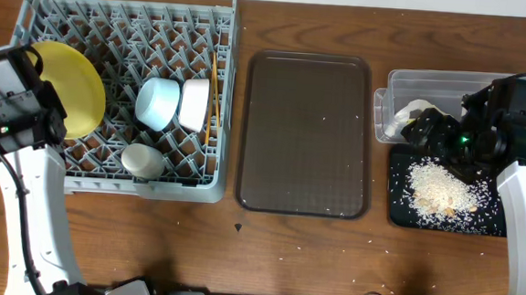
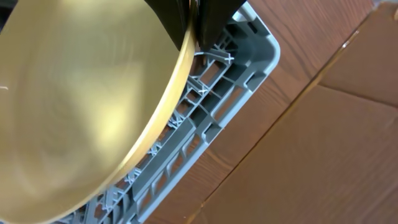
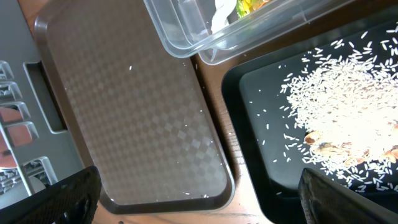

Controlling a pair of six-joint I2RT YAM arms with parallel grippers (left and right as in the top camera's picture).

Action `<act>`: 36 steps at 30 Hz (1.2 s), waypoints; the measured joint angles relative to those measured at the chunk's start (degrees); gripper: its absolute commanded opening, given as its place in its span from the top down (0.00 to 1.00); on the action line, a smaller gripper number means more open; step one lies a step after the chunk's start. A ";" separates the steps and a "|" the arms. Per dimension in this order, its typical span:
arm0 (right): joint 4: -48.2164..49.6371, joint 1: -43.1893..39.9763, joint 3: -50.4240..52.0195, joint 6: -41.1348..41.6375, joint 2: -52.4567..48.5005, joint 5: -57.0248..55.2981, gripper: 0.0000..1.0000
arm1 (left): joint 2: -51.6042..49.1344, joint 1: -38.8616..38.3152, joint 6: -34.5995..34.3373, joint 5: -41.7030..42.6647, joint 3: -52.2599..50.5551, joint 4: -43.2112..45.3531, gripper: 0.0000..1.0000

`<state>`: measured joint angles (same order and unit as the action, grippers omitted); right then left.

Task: Sort waste into correct bins and load items into the dishwasher
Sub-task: 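Release the yellow plate and lift the left gripper out of the rack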

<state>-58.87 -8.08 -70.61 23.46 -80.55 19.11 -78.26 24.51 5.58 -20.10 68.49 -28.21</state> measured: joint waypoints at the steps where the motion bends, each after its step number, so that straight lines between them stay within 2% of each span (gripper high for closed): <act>1: 0.02 0.00 0.00 0.00 0.00 0.00 0.01 | -0.13 -0.02 0.57 -0.02 0.00 0.11 0.92; 8: 0.15 0.00 0.00 0.00 0.00 0.00 0.01 | -4.22 -0.26 2.56 -0.48 0.00 0.61 0.93; 13: 0.28 0.00 0.00 0.00 0.00 0.00 0.01 | -7.34 -3.39 3.48 -2.40 0.00 1.29 0.92; 18: 0.28 0.00 0.00 0.00 0.00 0.00 0.01 | -7.67 -7.50 3.87 -5.68 0.00 2.01 0.83; 22: 0.31 0.00 0.00 0.00 0.00 0.02 0.01 | -8.22 -10.62 4.33 -6.10 0.00 2.45 0.52; 23: 0.31 0.00 0.00 0.00 0.00 0.02 0.01 | -8.22 -11.23 4.35 -6.21 0.00 2.49 0.31; 24: 0.28 0.00 0.00 0.00 0.00 0.00 0.01 | -8.24 -12.04 4.11 -6.27 0.00 2.51 0.20; 31: 0.42 0.00 0.00 0.00 0.00 0.00 0.01 | -7.39 -16.68 1.40 -6.43 0.00 1.60 0.15; 36: 0.66 0.00 0.00 0.00 0.00 0.02 0.01 | 1.55 -17.84 -3.34 -4.57 0.02 -4.02 0.14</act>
<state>-58.22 -8.08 -70.61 23.46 -80.55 19.14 -76.71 6.68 2.24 -24.67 68.51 -32.23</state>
